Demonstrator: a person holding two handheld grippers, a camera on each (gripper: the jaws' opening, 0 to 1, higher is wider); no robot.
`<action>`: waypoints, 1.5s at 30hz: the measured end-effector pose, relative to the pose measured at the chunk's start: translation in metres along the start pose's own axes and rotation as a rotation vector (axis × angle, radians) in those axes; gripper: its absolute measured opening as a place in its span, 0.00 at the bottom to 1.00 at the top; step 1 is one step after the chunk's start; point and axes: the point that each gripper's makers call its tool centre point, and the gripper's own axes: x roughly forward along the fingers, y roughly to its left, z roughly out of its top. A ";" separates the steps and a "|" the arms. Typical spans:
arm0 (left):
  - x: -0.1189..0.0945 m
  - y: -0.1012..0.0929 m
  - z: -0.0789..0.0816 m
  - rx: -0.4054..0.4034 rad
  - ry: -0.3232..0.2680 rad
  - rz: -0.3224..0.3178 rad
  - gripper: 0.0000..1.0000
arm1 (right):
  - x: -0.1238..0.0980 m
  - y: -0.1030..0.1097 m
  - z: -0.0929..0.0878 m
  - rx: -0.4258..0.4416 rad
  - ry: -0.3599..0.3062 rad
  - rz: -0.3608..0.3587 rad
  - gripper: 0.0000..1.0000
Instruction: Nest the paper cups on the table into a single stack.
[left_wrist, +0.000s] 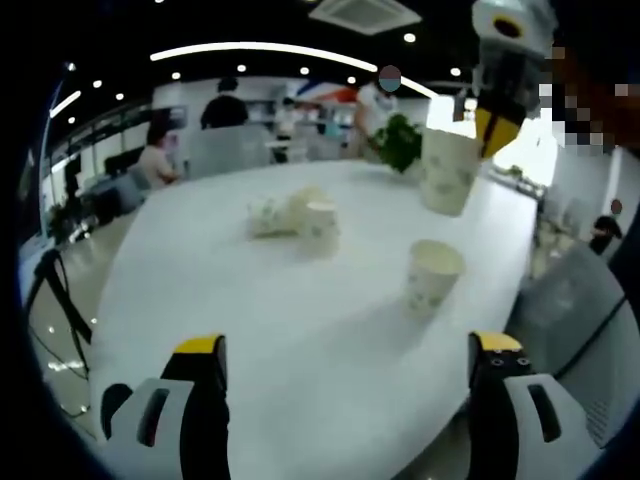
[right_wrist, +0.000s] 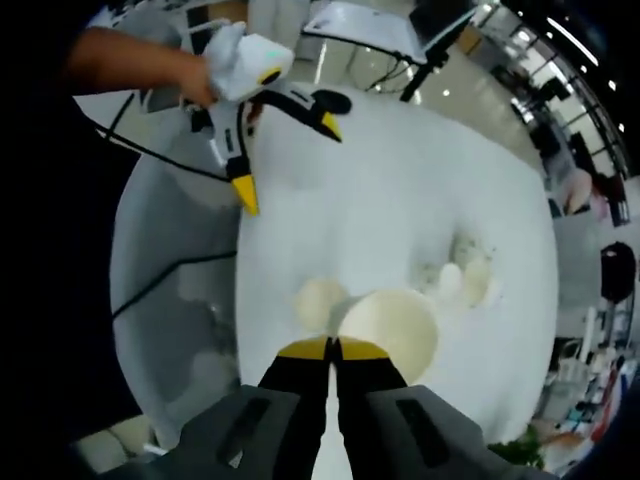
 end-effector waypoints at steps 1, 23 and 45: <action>0.000 -0.001 0.000 0.000 -0.002 -0.001 0.98 | 0.001 0.001 -0.001 0.001 0.002 0.002 0.00; 0.000 -0.004 -0.004 -0.004 0.010 -0.005 0.98 | 0.009 0.009 0.001 -0.003 -0.015 0.033 0.00; 0.001 0.000 -0.003 -0.010 0.011 -0.010 0.98 | 0.042 0.015 0.001 0.026 -0.019 0.094 0.00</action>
